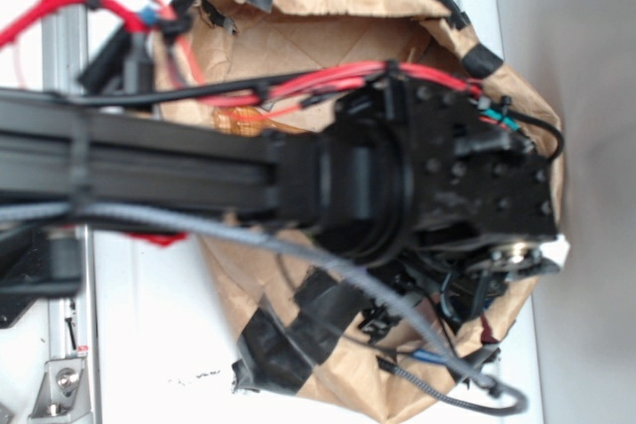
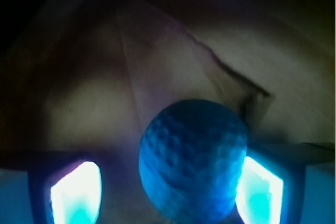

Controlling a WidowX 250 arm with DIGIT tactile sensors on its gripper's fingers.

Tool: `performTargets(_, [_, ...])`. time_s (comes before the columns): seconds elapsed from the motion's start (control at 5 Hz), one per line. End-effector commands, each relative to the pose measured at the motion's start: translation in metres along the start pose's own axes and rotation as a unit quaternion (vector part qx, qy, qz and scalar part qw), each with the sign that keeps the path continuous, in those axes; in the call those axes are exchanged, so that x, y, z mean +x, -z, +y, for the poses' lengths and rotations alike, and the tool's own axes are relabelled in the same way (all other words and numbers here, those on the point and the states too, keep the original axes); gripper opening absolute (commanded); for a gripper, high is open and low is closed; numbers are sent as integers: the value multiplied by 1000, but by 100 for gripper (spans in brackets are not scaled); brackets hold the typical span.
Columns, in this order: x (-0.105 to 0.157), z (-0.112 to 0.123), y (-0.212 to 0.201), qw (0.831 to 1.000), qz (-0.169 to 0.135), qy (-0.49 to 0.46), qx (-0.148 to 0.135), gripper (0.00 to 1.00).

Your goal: Grab the blue ball.

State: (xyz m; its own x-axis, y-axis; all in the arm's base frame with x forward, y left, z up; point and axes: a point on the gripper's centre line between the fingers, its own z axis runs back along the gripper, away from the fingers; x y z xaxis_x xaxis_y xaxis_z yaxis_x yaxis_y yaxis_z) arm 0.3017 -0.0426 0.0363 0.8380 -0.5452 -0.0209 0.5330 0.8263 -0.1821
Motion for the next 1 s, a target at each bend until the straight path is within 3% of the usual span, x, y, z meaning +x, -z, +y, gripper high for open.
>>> performTargets(0.0, [20, -10, -3, 999, 0, 1, 49, 0])
performTargets(0.2, [18, -12, -3, 997, 5, -5, 82, 0])
performTargets(0.6, [6, -10, -16, 995, -9, -29, 94, 0])
performTargets(0.8, [-24, -2, -68, 989, -20, -137, 56, 0])
